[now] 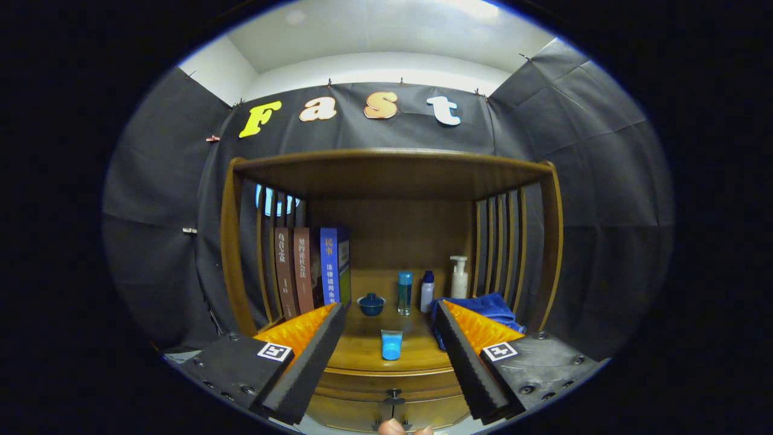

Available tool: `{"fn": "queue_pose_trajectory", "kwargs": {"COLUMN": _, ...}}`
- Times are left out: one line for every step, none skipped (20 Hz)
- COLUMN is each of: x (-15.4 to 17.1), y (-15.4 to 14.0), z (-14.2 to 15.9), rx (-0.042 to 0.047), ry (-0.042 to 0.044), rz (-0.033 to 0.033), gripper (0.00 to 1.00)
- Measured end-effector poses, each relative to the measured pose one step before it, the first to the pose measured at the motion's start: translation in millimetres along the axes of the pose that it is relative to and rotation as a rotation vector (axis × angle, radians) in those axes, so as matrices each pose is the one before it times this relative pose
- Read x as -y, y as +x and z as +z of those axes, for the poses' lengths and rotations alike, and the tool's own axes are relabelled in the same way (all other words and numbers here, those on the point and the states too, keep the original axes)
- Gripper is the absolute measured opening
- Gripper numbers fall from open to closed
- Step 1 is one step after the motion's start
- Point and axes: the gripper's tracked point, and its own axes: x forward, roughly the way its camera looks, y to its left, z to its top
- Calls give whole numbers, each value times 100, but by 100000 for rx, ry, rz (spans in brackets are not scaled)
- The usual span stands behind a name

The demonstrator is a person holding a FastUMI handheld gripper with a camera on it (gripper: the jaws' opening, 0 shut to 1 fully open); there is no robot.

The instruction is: Pull open the drawer, take out the items inside it, and place them on the countertop above the cabinet.

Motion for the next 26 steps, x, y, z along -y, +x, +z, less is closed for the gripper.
{"fn": "queue_pose_trajectory", "kwargs": {"x": -141, "y": -616, "z": 1210, "rx": -142, "ry": 785, "rz": 847, "gripper": 99}}
{"fn": "queue_pose_trajectory", "kwargs": {"x": -171, "y": -603, "z": 997, "rx": -76, "ry": 1085, "rz": 1233, "gripper": 99}}
{"fn": "queue_pose_trajectory", "kwargs": {"x": -20, "y": -579, "z": 890, "rx": -668, "ry": 1096, "rz": 979, "gripper": 99}}
{"fn": "queue_pose_trajectory", "kwargs": {"x": -56, "y": -361, "z": 672, "rx": -891, "ry": 821, "rz": 868, "gripper": 99}}
{"fn": "queue_pose_trajectory", "kwargs": {"x": -76, "y": -457, "z": 690, "rx": -593, "ry": 717, "rz": 875, "gripper": 99}}
{"fn": "queue_pose_trajectory", "kwargs": {"x": 76, "y": -453, "z": 674, "rx": -405, "ry": 166, "rz": 247, "gripper": 99}}
{"fn": "queue_pose_trajectory", "kwargs": {"x": 8, "y": -275, "z": 700, "rx": 52, "ry": 88, "rz": 257, "gripper": 99}}
{"fn": "queue_pose_trajectory", "kwargs": {"x": -65, "y": -661, "z": 827, "rx": 443, "ry": -341, "rz": 144, "gripper": 99}}
{"fn": "queue_pose_trajectory", "kwargs": {"x": 67, "y": -363, "z": 609, "rx": 485, "ry": -1155, "rz": -93, "gripper": 99}}
{"fn": "queue_pose_trajectory", "kwargs": {"x": 64, "y": -204, "z": 448, "rx": 191, "ry": -1060, "rz": -399, "gripper": 99}}
{"fn": "queue_pose_trajectory", "kwargs": {"x": -2, "y": -191, "z": 373, "rx": 787, "ry": -786, "rz": -153, "gripper": 99}}
{"fn": "queue_pose_trajectory", "kwargs": {"x": -84, "y": -147, "z": 349, "rx": 767, "ry": 9, "rz": 110, "gripper": 99}}
{"fn": "queue_pose_trajectory", "kwargs": {"x": -133, "y": -56, "z": 191, "rx": 594, "ry": 42, "rz": 299, "gripper": 99}}
{"fn": "queue_pose_trajectory", "kwargs": {"x": -39, "y": -100, "z": -33, "rx": 163, "ry": -52, "rz": 70, "gripper": 99}}
{"fn": "queue_pose_trajectory", "kwargs": {"x": 66, "y": 123, "z": -103, "rx": 29, "ry": 174, "rz": -58, "gripper": 99}}
{"fn": "queue_pose_trajectory", "kwargs": {"x": 94, "y": -39, "z": -160, "rx": -327, "ry": 224, "rz": -139, "gripper": 99}}
{"fn": "queue_pose_trajectory", "kwargs": {"x": 40, "y": 18, "z": -386, "rx": -953, "ry": 395, "rz": -173, "gripper": 99}}
{"fn": "queue_pose_trajectory", "kwargs": {"x": 40, "y": 56, "z": -303, "rx": -618, "ry": 247, "rz": 51, "gripper": 99}}
{"fn": "queue_pose_trajectory", "kwargs": {"x": 16, "y": 85, "z": -150, "rx": -377, "ry": 369, "rz": -79, "gripper": 99}}
{"fn": "queue_pose_trajectory", "kwargs": {"x": 94, "y": 64, "z": -146, "rx": -273, "ry": 2, "rz": -331, "gripper": 99}}
{"fn": "queue_pose_trajectory", "kwargs": {"x": 119, "y": 186, "z": -78, "rx": 57, "ry": -163, "rz": -266, "gripper": 99}}
{"fn": "queue_pose_trajectory", "kwargs": {"x": 63, "y": -45, "z": -38, "rx": 127, "ry": -81, "rz": -182, "gripper": 99}}
{"fn": "queue_pose_trajectory", "kwargs": {"x": -119, "y": 82, "z": 4, "rx": 83, "ry": -22, "rz": 98, "gripper": 99}}
{"fn": "queue_pose_trajectory", "kwargs": {"x": -55, "y": -4, "z": -71, "rx": 52, "ry": -48, "rz": -48, "gripper": 99}}
{"fn": "queue_pose_trajectory", "kwargs": {"x": 83, "y": -13, "z": 48, "rx": 169, "ry": -256, "rz": -251, "gripper": 99}}
{"fn": "queue_pose_trajectory", "kwargs": {"x": 60, "y": 45, "z": -23, "rx": 38, "ry": -314, "rz": -280, "gripper": 99}}
